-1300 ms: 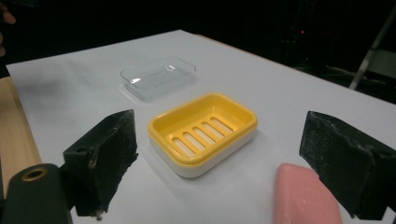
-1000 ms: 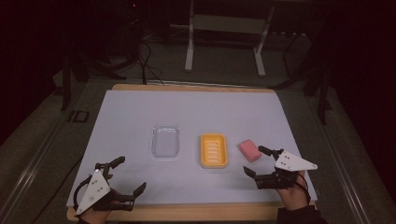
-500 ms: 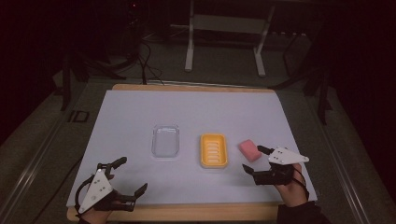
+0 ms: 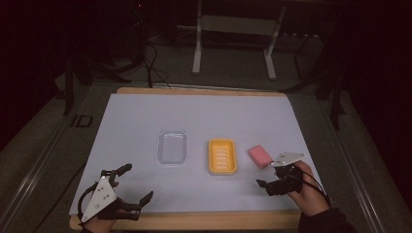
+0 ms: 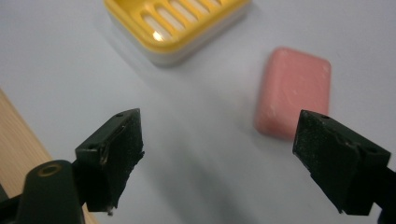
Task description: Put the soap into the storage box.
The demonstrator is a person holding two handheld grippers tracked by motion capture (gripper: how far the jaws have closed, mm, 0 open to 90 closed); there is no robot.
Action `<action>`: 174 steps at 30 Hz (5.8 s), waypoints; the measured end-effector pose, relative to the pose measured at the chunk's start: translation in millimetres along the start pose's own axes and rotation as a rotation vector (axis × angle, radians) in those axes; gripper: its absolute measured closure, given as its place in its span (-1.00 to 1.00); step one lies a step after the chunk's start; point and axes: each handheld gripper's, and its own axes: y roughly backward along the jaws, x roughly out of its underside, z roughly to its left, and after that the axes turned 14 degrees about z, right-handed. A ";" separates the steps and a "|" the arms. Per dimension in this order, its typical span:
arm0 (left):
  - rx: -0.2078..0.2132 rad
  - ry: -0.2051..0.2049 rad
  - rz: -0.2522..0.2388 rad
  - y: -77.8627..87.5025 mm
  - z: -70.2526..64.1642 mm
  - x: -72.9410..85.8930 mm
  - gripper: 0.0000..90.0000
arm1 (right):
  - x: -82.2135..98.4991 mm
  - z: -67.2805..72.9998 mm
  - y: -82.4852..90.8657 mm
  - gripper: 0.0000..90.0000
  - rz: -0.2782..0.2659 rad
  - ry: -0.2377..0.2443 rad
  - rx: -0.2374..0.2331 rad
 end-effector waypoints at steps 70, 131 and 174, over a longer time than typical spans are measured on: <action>0.014 -0.012 0.011 -2.1 -2.1 -0.5 -0.99 | -60.9 -60.9 -19.3 -0.67 0.571 -0.232 0.005; 0.024 -0.021 0.017 -3.0 -2.7 -0.4 -0.99 | -85.9 -62.8 -52.6 -0.15 0.469 -0.698 0.069; 0.028 -0.024 0.011 -1.9 -3.0 -0.7 -0.99 | -171.7 11.4 -8.3 -0.15 0.278 -0.674 0.037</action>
